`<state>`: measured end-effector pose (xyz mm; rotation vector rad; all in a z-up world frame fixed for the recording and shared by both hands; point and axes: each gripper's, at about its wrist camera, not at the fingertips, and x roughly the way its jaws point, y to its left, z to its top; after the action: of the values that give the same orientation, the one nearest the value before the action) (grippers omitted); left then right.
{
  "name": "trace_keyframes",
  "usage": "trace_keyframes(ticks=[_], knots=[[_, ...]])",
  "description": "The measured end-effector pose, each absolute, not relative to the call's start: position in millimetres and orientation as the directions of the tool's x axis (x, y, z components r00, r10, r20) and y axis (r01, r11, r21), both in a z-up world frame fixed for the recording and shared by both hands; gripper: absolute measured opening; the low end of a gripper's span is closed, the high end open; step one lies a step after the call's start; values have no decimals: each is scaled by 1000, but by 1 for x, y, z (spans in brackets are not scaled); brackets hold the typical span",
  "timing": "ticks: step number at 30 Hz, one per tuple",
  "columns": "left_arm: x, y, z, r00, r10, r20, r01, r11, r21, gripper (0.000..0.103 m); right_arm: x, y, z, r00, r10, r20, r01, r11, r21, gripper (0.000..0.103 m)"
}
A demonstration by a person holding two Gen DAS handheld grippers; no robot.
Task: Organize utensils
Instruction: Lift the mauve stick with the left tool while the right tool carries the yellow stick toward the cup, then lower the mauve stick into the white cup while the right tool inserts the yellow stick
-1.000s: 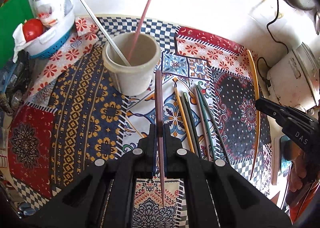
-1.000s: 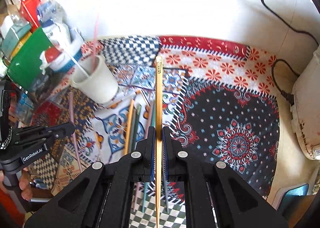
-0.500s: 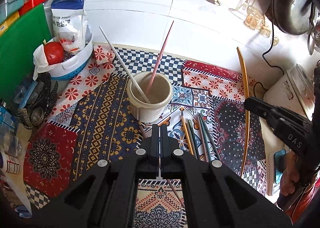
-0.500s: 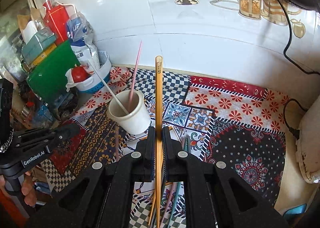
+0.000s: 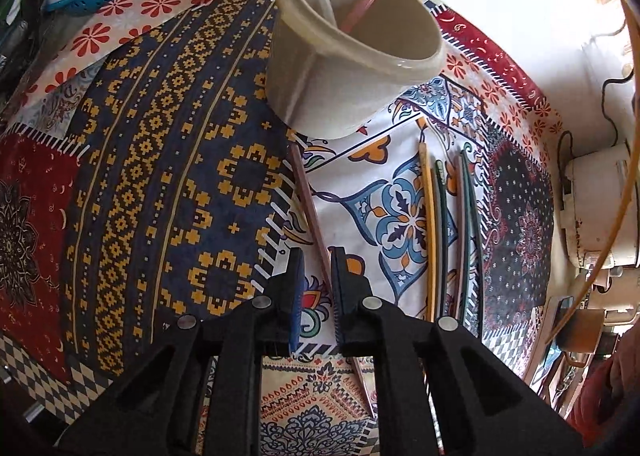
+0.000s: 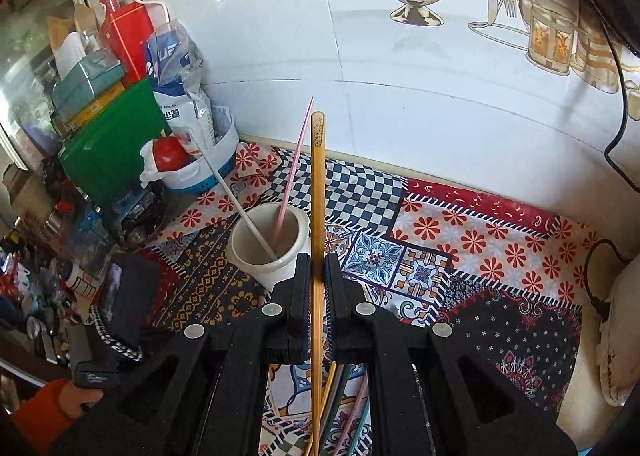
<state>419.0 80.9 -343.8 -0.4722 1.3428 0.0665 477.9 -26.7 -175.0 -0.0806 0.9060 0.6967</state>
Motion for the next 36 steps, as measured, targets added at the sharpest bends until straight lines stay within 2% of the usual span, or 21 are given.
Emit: trace_keyframes(ticks=[10,15,24,29,36], knots=[[440,71,-365,186,-194,-963,-324,913,-247,10,499,-23,-177,398,537,-744,-608,762,225,6],[449,65,-366,223,-128,-966,-330,923,-199,9,508,-20,-175,396,552,-734,-616,753,233,6],[446,76,-363,257,-101,-961,-358,914,-192,4,520,2,-173,381,598,-705,-652,714,254,6],[423,101,-338,332,-72,-940,-409,888,-212,4,522,18,-167,402,617,-676,-678,697,234,6],[395,132,-264,502,9,-865,-449,857,-252,4,529,36,-154,440,648,-622,-692,686,225,6]])
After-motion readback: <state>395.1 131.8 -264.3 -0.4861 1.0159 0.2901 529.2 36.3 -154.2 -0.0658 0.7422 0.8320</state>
